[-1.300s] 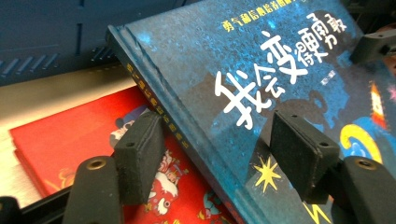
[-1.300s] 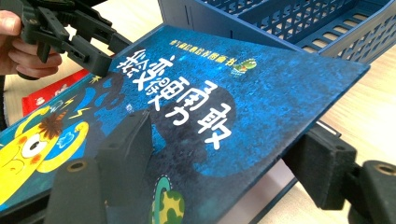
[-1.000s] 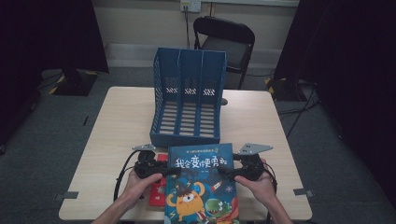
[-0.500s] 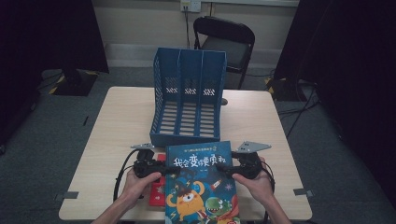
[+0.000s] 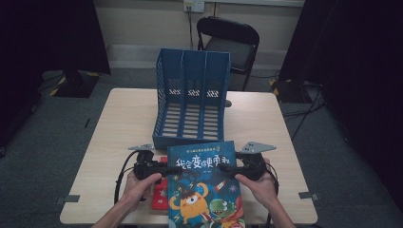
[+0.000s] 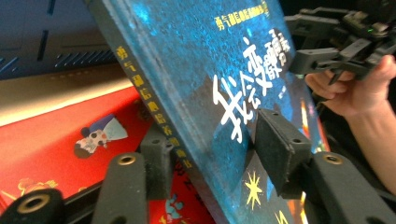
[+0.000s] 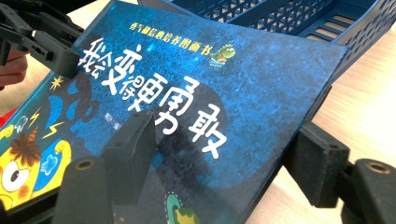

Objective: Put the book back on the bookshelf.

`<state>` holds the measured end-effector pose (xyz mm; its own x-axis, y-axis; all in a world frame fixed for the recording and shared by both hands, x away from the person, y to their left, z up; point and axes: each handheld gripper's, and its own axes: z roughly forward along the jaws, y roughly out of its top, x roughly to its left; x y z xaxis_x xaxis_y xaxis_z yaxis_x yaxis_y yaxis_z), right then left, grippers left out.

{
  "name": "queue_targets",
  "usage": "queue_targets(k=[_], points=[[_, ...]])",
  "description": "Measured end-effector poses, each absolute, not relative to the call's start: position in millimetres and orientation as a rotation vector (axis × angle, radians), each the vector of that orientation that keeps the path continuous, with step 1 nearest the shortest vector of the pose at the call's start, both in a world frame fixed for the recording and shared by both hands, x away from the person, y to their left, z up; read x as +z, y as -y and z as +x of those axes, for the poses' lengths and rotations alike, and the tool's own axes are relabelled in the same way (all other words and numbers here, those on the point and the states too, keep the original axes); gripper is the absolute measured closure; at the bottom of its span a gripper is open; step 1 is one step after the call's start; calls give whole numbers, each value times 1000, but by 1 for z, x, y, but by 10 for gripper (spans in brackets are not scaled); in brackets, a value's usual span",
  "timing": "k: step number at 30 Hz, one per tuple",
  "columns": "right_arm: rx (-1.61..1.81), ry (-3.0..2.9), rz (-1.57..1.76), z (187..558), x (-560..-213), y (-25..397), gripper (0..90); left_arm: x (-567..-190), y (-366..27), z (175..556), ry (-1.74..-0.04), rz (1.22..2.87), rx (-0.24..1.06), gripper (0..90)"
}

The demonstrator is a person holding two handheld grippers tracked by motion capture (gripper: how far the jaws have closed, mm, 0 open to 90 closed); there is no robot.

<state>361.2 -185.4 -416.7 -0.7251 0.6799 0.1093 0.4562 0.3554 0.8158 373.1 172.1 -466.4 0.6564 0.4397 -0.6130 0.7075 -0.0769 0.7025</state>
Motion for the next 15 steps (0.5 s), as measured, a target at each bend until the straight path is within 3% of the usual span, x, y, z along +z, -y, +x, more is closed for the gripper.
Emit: queue_targets(k=[15], points=[[1318,-2327,1026,364,-404,177,305,-452,-179,377,-947,1646,-275,559]])
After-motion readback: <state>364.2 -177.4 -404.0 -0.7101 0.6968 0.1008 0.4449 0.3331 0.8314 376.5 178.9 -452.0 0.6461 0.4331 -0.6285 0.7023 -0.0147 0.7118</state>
